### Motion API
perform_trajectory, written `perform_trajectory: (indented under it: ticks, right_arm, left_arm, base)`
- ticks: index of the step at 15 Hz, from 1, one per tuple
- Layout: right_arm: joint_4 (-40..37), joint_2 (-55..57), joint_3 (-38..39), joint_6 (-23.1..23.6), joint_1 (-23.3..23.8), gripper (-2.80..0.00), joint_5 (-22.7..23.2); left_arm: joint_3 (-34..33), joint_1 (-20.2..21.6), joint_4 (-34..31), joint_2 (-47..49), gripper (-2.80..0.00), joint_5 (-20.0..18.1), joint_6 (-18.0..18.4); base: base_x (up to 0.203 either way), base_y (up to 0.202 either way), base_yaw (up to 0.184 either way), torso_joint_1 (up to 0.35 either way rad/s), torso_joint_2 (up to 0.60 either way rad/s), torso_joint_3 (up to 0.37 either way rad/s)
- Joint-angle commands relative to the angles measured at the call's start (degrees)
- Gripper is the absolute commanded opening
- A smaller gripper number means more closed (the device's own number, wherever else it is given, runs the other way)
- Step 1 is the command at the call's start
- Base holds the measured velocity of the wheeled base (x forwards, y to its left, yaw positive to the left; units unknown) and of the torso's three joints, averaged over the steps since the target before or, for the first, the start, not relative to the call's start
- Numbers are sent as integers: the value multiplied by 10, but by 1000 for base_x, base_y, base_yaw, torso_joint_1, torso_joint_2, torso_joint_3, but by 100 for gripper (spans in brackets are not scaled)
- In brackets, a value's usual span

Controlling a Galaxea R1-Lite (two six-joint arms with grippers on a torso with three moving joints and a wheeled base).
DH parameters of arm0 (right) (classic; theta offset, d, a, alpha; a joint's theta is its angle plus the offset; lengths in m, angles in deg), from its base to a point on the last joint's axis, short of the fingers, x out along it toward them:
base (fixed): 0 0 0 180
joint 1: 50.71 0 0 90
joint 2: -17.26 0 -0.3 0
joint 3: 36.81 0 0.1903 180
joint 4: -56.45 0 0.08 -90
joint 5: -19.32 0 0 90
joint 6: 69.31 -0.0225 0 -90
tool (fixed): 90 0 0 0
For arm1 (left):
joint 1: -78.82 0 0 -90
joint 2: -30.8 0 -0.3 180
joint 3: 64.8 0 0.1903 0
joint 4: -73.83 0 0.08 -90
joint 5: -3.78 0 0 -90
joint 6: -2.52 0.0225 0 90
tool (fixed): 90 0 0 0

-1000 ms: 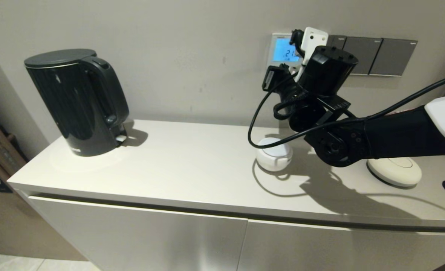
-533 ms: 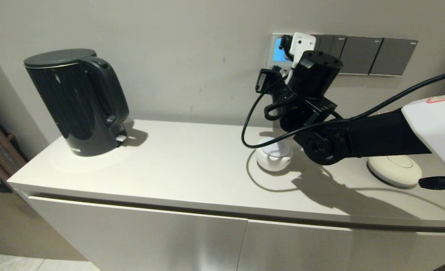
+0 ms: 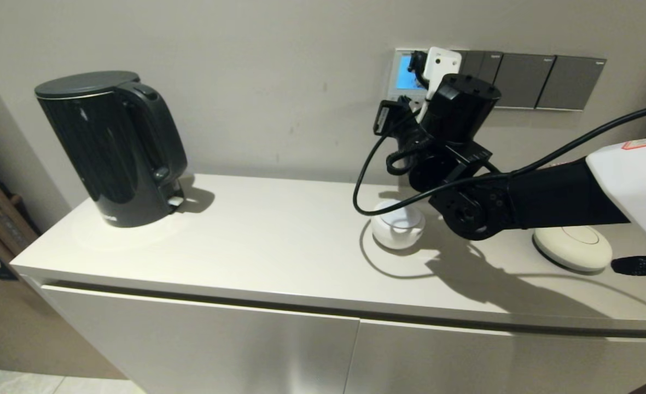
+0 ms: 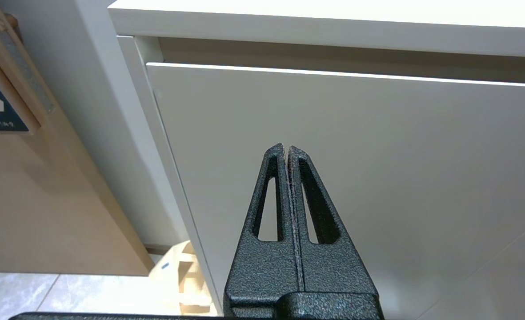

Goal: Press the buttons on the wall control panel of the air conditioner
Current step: Press the temperature increase button

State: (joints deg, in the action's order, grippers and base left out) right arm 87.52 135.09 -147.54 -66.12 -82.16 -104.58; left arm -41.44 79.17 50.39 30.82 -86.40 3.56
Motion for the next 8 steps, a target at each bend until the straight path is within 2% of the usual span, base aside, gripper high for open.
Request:
perform_trajectory:
  ticks: [1, 6, 8]
  right_arm:
    - [4, -10, 4, 1, 1, -280, -3]
    - [1, -13, 4, 1, 9, -280, -2]
    - [2, -11, 3, 2, 26, -280, -2]
  left_arm:
    - [0, 1, 0, 0, -280, 0, 0]
    - [0, 0, 0, 0, -280, 0, 0]
    - [0, 0, 0, 1, -280, 0, 0]
  base:
    - [0, 0, 0, 0, 0, 0]
    - [0, 0, 0, 0, 0, 0]
    - [0, 0, 0, 0, 0, 0]
